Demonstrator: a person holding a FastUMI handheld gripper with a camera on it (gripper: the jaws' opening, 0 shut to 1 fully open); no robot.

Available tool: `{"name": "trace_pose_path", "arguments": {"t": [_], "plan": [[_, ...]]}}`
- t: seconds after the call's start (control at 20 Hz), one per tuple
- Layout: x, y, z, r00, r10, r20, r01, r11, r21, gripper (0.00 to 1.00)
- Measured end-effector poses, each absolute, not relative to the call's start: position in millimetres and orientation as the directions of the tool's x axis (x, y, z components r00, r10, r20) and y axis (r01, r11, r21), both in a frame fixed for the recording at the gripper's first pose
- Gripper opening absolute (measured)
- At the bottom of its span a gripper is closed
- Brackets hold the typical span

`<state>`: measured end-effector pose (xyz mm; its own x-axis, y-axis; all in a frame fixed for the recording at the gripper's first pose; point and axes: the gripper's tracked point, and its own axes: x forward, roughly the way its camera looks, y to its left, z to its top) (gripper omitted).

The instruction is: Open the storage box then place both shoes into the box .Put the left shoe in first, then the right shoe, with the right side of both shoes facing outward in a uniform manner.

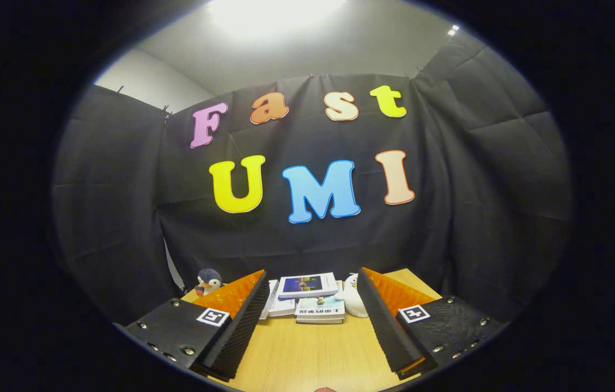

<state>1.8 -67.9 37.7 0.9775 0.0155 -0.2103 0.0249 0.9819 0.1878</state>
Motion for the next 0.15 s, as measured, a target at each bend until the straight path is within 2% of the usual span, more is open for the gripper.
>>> {"name": "trace_pose_path", "arguments": {"t": [0.15], "plan": [[2.6, -64.2, 41.6, 0.981, 0.020, -0.191, 0.015, 0.983, 0.182, 0.97]]}}
